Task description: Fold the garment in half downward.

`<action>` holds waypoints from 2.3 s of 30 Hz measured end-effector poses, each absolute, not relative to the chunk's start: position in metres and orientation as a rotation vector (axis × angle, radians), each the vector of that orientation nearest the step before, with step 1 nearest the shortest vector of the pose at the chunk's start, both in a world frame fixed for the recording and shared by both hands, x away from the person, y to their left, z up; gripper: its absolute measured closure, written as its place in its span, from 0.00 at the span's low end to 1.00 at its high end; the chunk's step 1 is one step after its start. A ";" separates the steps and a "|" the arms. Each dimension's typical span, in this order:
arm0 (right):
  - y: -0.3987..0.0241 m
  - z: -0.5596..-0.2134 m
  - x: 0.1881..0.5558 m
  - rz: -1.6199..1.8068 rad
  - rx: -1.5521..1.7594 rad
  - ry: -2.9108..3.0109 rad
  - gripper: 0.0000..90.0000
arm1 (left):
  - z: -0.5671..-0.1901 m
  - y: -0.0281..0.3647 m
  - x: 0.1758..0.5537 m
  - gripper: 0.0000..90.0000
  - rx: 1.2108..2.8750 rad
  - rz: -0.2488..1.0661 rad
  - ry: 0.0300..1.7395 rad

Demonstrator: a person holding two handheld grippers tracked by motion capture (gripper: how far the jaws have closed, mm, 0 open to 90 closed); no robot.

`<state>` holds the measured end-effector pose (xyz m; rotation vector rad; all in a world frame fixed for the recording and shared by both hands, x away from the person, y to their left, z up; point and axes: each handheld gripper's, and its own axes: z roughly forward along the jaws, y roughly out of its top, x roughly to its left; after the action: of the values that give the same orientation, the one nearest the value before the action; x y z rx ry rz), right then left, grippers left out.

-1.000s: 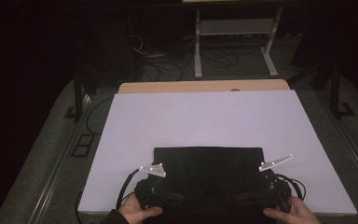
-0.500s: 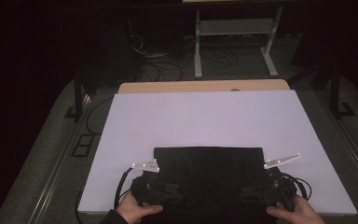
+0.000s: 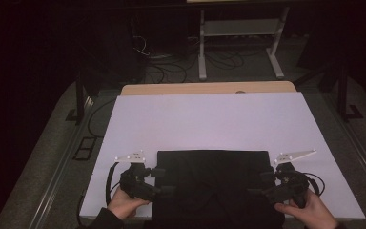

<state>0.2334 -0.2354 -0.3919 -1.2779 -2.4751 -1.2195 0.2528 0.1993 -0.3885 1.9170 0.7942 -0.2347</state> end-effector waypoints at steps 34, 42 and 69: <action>-0.266 -0.369 0.288 -1.341 -1.429 -2.516 0.00 | -0.375 0.217 0.297 0.00 1.948 -0.068 0.842; -0.271 -0.375 0.301 -1.341 -1.454 -2.492 0.00 | -0.382 0.215 0.308 0.00 1.982 -0.047 0.840; -0.289 -0.410 0.338 -1.235 -1.507 -2.518 0.06 | -0.414 0.215 0.346 0.00 2.026 -0.055 0.917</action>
<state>0.3382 -0.2893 -0.4104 -1.5074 -2.5182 -1.2352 0.3458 0.2149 -0.4142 2.0261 0.9171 -0.0548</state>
